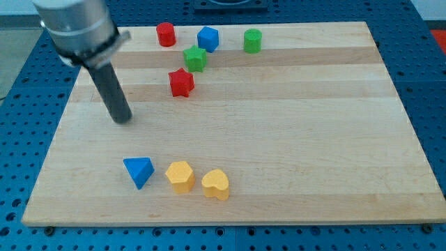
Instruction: Push the red circle diagonal to the green star
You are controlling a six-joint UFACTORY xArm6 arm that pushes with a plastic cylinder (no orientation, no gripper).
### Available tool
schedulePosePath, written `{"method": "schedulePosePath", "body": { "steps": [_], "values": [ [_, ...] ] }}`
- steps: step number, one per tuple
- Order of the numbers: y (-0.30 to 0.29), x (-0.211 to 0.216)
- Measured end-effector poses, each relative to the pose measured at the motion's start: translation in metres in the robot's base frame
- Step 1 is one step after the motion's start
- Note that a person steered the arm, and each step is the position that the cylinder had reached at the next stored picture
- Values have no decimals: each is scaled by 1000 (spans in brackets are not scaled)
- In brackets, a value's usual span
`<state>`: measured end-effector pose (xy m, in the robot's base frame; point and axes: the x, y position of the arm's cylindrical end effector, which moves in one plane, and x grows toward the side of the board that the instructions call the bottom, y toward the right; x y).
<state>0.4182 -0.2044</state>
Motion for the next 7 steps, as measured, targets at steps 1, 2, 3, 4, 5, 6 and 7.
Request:
{"method": "schedulePosePath", "body": {
  "steps": [1,2,3,4,5,6,7],
  "values": [
    [-3,-77],
    [13,-146],
    [14,-182],
    [18,-208],
    [73,-205],
    [123,-170],
    [144,-159]
  ]
}}
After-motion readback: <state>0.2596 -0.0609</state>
